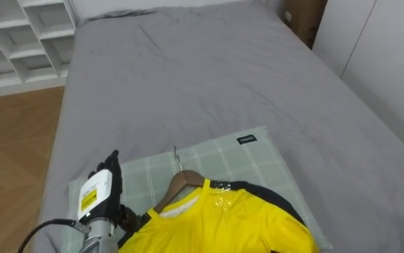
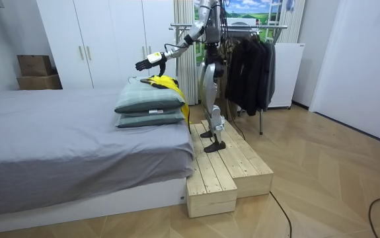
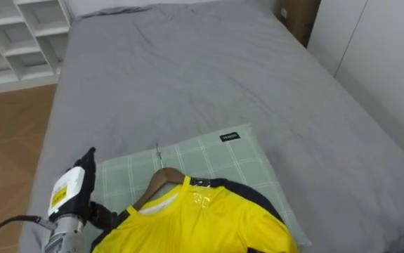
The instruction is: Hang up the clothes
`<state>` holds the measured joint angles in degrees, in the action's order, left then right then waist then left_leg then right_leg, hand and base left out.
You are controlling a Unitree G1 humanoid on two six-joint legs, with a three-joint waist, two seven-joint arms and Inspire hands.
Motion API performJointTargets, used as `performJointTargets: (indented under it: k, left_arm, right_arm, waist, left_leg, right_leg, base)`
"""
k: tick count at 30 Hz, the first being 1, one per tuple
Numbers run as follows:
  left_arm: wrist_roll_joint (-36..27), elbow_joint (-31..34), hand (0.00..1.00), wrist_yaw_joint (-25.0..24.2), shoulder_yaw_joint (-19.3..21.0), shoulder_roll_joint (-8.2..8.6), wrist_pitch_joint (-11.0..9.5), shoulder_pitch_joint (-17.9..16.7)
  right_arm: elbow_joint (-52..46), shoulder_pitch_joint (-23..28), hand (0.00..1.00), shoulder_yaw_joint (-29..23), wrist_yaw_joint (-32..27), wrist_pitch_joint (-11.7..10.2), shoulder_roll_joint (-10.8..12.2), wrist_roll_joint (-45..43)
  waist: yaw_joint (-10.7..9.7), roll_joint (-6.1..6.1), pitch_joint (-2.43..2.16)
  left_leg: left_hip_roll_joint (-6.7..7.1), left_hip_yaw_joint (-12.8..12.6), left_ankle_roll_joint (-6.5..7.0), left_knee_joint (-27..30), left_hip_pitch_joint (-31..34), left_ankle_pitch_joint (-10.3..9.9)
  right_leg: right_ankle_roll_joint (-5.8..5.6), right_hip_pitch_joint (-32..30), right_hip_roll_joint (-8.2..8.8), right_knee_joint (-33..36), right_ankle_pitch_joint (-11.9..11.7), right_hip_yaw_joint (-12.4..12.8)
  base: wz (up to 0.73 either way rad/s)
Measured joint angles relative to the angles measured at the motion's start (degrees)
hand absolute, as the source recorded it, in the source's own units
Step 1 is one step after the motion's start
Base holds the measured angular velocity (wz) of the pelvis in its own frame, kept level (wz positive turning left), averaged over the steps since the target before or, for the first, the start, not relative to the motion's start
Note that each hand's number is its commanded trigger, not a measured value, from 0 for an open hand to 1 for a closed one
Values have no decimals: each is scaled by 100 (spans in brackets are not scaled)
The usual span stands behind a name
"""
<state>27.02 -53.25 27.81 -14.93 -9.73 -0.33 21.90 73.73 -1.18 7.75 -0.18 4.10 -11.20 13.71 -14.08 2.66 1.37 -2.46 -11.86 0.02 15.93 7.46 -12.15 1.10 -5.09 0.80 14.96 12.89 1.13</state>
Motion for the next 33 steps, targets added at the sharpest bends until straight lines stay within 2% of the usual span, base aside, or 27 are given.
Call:
performJointTargets:
  k: [7,16,33]
  left_arm:
    - [-55,-30,0,-229,-105,-4,-7,108]
    - [-57,-94,0,-583,-122,-13,-6,107]
    - [-54,-295,0,-911,-226,41,-3,104]
  right_arm:
    - [51,-96,0,43,42,-50,-11,40]
    - [144,-130,0,37,101,-55,-15,48]
    - [162,-173,0,110,140,-86,-26,45]
  waist:
    - [6,14,10]
    - [14,0,16]
    - [7,10,12]
  left_leg:
    - [-4,-9,1,39,175,0]
    - [9,-6,1,-32,23,0]
    - [8,-15,10,-26,-175,9]
  right_leg:
    - [-4,-173,3,25,-9,5]
    - [-4,15,7,-46,-10,-15]
    - [-5,194,10,-35,-10,-29]
  base:
    - [0]
    - [0]
    - [0]
